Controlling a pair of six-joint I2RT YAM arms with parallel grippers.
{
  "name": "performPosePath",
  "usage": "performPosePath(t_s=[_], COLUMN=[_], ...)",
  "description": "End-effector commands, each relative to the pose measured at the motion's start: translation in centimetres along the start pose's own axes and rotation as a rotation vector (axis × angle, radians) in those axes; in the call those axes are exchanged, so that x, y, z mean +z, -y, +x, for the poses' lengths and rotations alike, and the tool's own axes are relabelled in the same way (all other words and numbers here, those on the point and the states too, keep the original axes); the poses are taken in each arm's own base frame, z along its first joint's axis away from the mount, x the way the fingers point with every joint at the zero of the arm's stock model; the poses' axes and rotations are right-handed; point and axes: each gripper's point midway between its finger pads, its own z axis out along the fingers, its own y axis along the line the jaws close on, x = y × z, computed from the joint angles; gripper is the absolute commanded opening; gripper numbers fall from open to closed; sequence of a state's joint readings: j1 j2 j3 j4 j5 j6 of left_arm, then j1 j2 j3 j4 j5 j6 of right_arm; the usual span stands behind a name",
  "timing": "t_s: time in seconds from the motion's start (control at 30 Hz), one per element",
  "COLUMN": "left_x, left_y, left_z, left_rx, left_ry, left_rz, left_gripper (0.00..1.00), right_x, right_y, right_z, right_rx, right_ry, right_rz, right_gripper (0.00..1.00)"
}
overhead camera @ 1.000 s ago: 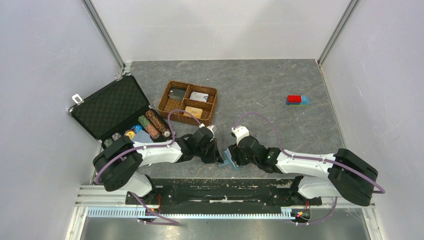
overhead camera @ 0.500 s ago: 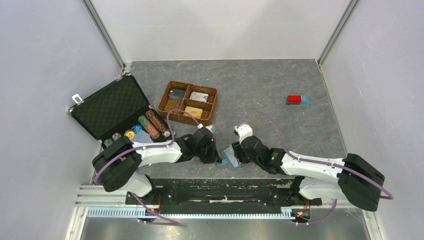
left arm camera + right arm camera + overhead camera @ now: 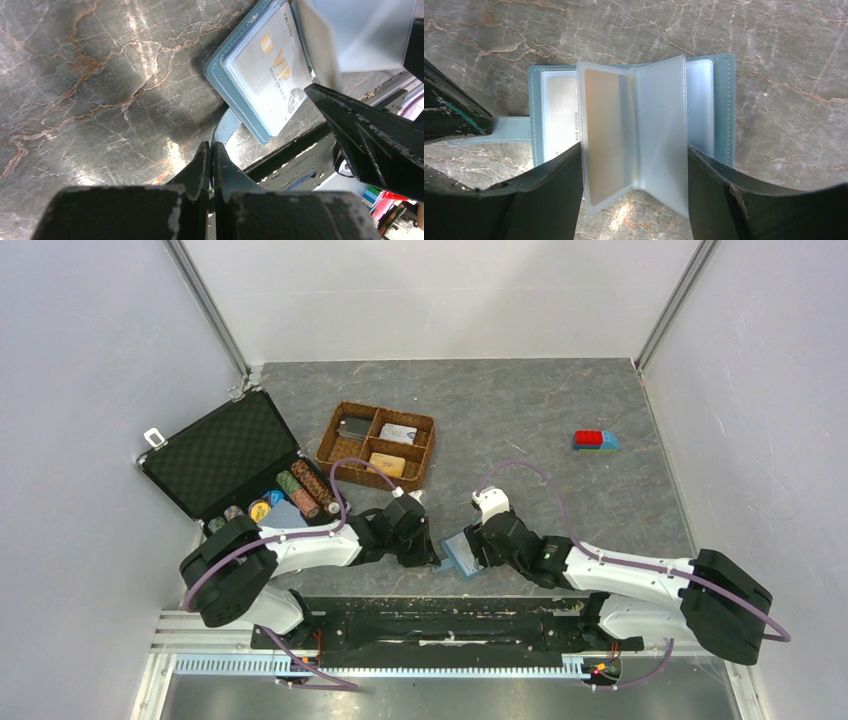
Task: Take the credit cards out of the card holder
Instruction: Remove the credit card from the card holder.
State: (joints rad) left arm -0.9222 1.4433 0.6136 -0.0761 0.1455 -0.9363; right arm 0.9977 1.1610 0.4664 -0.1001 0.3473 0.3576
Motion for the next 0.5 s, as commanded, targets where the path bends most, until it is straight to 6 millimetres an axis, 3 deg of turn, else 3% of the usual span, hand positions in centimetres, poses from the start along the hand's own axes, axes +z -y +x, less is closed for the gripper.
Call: performPosePath(t_s=[0.0,0.33,0.47], left_x=[-0.6,-0.7,-1.4], left_y=[-0.2,-1.2,-0.3], left_z=[-0.4,-0.7,-1.1], left_rx=[0.019,0.064,0.05], left_ry=[0.026,0.03,0.041], left_rz=[-0.018,-0.089,-0.059], left_gripper=[0.02,0.02,0.03], right_x=[-0.9,-2.1,-2.5], right_y=[1.4,4.1,4.8], right_z=[-2.0,-2.4,-3.3], right_rx=[0.0,0.009,0.044], right_ry=[0.048,0.02,0.025], right_rz=[0.08,0.187,0.188], right_gripper=[0.68,0.67,0.61])
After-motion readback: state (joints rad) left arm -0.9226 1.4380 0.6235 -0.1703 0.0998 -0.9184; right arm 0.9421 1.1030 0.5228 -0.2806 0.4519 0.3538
